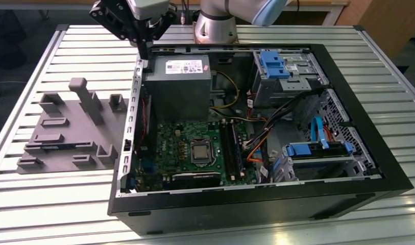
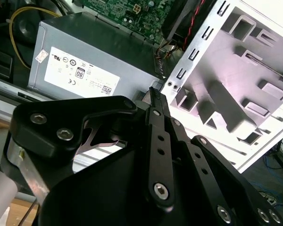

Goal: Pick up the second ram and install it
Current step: 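Reach for the second ram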

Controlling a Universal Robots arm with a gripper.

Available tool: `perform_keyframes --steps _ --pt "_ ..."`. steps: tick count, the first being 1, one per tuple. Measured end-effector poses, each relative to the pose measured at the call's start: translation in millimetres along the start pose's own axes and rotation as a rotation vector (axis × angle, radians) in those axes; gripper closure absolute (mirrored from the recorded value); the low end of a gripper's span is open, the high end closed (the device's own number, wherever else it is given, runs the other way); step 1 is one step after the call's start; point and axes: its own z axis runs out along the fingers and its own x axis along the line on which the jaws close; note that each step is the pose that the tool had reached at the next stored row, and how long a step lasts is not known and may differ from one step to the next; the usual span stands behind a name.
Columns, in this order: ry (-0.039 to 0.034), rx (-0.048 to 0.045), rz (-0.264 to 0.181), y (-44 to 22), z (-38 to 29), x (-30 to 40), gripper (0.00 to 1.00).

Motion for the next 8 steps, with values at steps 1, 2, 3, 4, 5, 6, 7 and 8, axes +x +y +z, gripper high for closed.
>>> perform_keyframes --steps 1,2,3,4,5,6,7,8 --pt "0.0001 0.0001 0.000 -0.1 0.0 0.7 0.89" --pt "0.0001 0.0001 0.000 -0.1 0.0 1.5 0.89" --pt "0.0001 0.0001 0.000 -0.2 0.0 2.5 0.89" --pt "0.0001 0.0000 0.000 -0.3 0.1 3.7 0.89" --pt "0.0001 0.0000 0.000 -0.4 0.1 4.8 0.89" --pt "0.0001 0.0001 0.000 -0.5 0.1 5.9 0.89" --pt "0.0001 0.0000 0.000 -0.6 0.1 6.9 0.89" --pt "0.0001 0.0000 0.000 -0.7 0.2 8.1 0.89"
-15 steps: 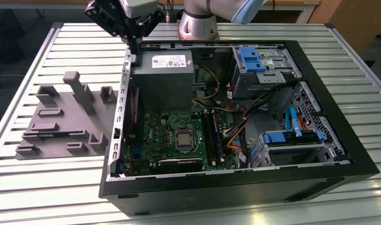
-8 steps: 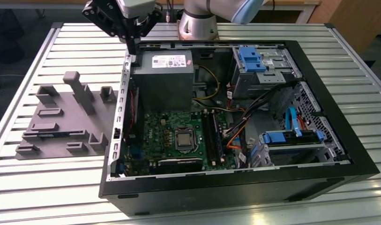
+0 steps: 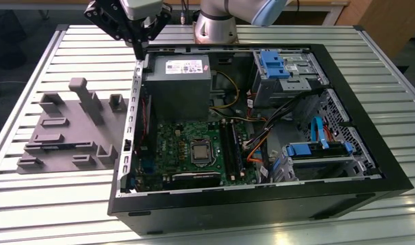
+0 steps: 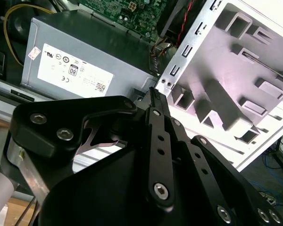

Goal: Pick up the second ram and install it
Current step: 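Reach for the second ram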

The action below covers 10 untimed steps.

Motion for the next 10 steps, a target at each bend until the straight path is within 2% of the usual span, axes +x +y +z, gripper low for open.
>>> perform_keyframes --steps 5,10 --pt "0.0000 0.0000 0.000 -0.6 0.2 6.3 0.89" --pt "0.0000 0.0000 0.000 -3.9 0.4 12.5 0.89"
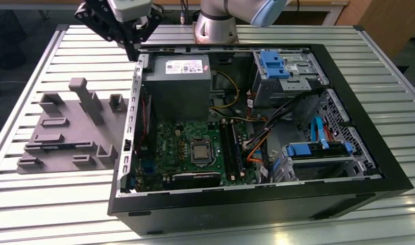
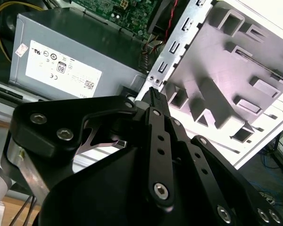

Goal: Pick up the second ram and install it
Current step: 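Reach for the second ram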

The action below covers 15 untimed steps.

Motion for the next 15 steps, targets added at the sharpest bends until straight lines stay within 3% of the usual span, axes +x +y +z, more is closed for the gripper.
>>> perform_keyframes --steps 6,15 --pt "0.0000 0.0000 0.000 -1.4 0.0 7.1 0.89" --pt "0.0000 0.0000 0.000 -1.6 0.0 9.2 0.89"
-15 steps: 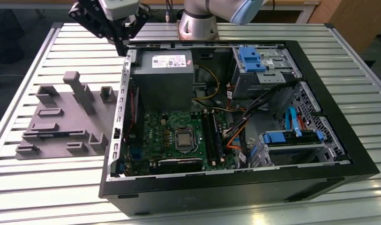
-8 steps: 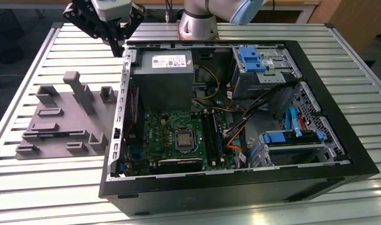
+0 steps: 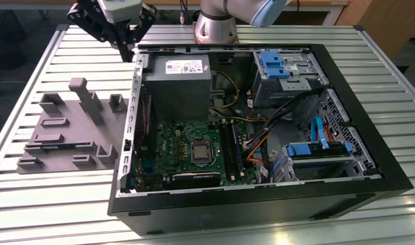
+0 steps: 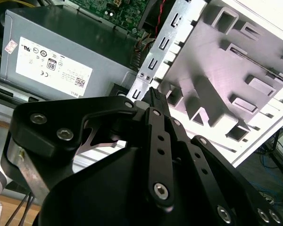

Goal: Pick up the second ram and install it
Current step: 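Reach for the second ram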

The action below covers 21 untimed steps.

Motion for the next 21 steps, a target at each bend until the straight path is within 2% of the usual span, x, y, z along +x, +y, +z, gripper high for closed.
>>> perform_keyframes --steps 21 --pt "0.0000 0.0000 0.000 -0.5 -0.1 6.8 0.89"
